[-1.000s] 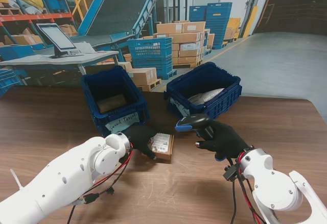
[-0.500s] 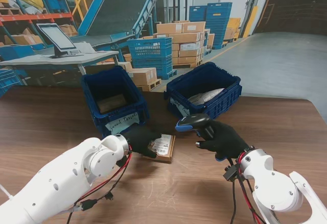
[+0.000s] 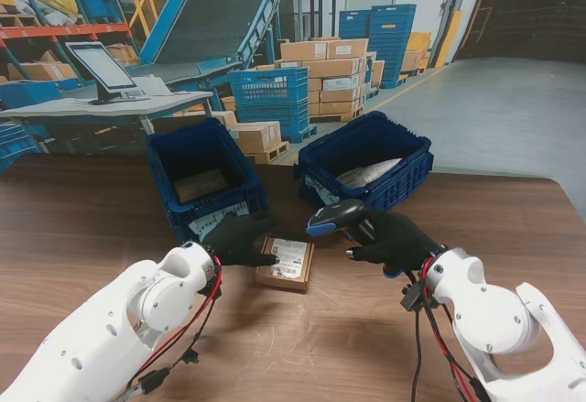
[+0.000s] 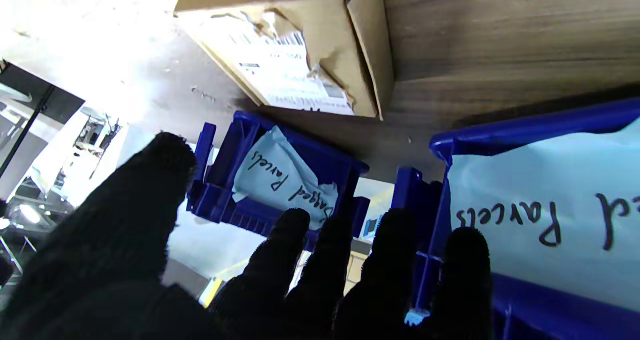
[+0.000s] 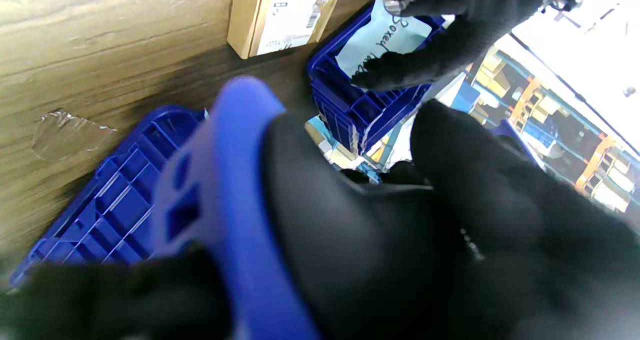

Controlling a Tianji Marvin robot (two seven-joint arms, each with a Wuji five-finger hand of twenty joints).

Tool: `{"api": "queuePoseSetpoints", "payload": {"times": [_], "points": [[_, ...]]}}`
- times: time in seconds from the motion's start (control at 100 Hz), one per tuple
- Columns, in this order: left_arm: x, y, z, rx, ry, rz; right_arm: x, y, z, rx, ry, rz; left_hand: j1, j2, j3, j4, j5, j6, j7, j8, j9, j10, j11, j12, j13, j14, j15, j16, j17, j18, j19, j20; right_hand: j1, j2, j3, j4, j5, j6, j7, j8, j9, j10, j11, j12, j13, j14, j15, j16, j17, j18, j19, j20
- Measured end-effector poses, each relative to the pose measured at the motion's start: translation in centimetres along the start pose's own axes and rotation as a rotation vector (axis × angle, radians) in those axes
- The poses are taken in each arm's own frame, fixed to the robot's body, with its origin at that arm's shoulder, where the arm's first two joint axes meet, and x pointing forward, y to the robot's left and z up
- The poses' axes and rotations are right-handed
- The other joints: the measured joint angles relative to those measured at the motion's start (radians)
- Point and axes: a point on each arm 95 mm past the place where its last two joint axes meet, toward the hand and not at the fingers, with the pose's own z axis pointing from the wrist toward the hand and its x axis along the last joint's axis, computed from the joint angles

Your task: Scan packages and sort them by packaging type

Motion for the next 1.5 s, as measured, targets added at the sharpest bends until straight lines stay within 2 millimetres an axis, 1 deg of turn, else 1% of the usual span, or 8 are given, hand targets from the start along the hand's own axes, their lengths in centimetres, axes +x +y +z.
{"api": "queuePoseSetpoints", "payload": {"times": [0.1, 0.13, 0.32, 0.57, 0.85, 1.12, 1.5], "points": [[0.0, -0.4, -0.7, 0.031, -0.007, -0.010, -0.2, 0.1, 0.7, 0.031, 0.010, -0.022, 0.000, 0.000, 0.000, 0.000, 0.002, 0.000, 0.000, 0.000, 0.000, 0.000, 0.000, 0.000, 0.001, 0.000, 0.000, 0.000, 0.005, 0.000, 0.011, 0.003, 0.000, 0.000, 0.000, 0.000, 0.000, 0.000, 0.000, 0.000, 0.000, 0.000, 0.000, 0.000, 0.000, 0.000, 0.000, 0.000, 0.000, 0.000, 0.000, 0.000], [0.0, -0.6, -0.9, 0.040, -0.009, -0.015, -0.3, 0.1, 0.9, 0.037, 0.014, -0.026, 0.000, 0.000, 0.000, 0.000, 0.023, 0.000, 0.001, 0.000, 0.000, 0.000, 0.000, 0.000, 0.004, 0.000, 0.000, 0.000, 0.005, 0.000, 0.013, 0.003, 0.000, 0.000, 0.000, 0.000, 0.000, 0.000, 0.000, 0.000, 0.000, 0.000, 0.000, 0.000, 0.000, 0.000, 0.000, 0.000, 0.000, 0.000, 0.000, 0.000], [-0.5, -0.8, -2.0, 0.076, -0.013, -0.078, -0.8, -0.1, 2.3, 0.084, 0.043, -0.062, 0.000, 0.000, 0.000, 0.000, 0.036, 0.000, 0.002, 0.001, 0.000, 0.002, 0.000, 0.000, 0.004, 0.000, 0.000, 0.000, 0.005, 0.000, 0.023, 0.003, 0.000, 0.000, -0.001, 0.000, 0.000, 0.000, 0.000, 0.000, 0.000, 0.000, 0.000, 0.000, 0.000, 0.000, 0.000, 0.000, 0.000, 0.000, 0.000, 0.000], [-0.8, -0.7, -2.9, 0.097, -0.026, -0.108, -1.8, -1.3, 4.1, 0.149, 0.070, -0.086, 0.000, 0.000, 0.000, 0.000, 0.036, 0.000, 0.002, 0.001, 0.017, 0.004, 0.004, 0.000, 0.005, 0.000, 0.000, 0.000, 0.006, 0.000, 0.035, 0.003, 0.000, 0.000, -0.001, 0.000, 0.000, 0.000, 0.000, 0.000, 0.000, 0.000, 0.000, 0.000, 0.000, 0.000, 0.000, 0.000, 0.000, 0.000, 0.000, 0.000], [-1.2, -0.6, -3.2, 0.101, -0.030, -0.132, -3.1, -2.7, 5.5, 0.208, 0.081, -0.086, 0.000, 0.000, 0.000, 0.000, 0.036, 0.000, 0.002, 0.001, 0.021, 0.005, 0.004, 0.000, 0.005, 0.000, 0.000, 0.000, 0.006, 0.000, 0.035, 0.003, 0.000, 0.000, -0.001, 0.000, 0.000, 0.000, -0.001, 0.002, 0.000, 0.000, 0.000, 0.000, 0.000, 0.000, 0.000, 0.000, 0.001, -0.001, 0.000, 0.000], [-1.4, -0.6, -3.4, 0.110, -0.035, -0.140, -3.4, -4.8, 6.5, 0.258, 0.109, -0.146, 0.000, 0.000, 0.000, 0.000, 0.036, 0.000, 0.002, 0.001, 0.021, 0.007, 0.004, 0.000, 0.005, 0.000, 0.000, 0.000, 0.006, 0.000, 0.046, 0.003, 0.000, 0.000, -0.001, 0.000, 0.000, 0.000, -0.001, 0.002, 0.000, 0.000, 0.000, 0.000, 0.000, 0.000, 0.000, 0.000, 0.010, -0.002, 0.000, 0.000], [-1.5, -0.6, -3.5, 0.115, -0.035, -0.151, -4.3, -7.0, 6.8, 0.255, 0.075, -0.190, 0.001, 0.000, 0.000, 0.000, 0.036, 0.000, 0.002, 0.001, 0.021, 0.009, 0.004, 0.000, 0.005, 0.000, 0.000, 0.000, 0.006, 0.000, 0.046, 0.003, 0.000, 0.000, -0.001, 0.000, 0.000, 0.000, -0.002, 0.002, 0.000, 0.000, 0.000, 0.000, 0.000, 0.000, 0.000, 0.000, 0.013, -0.002, 0.000, -0.001]]}}
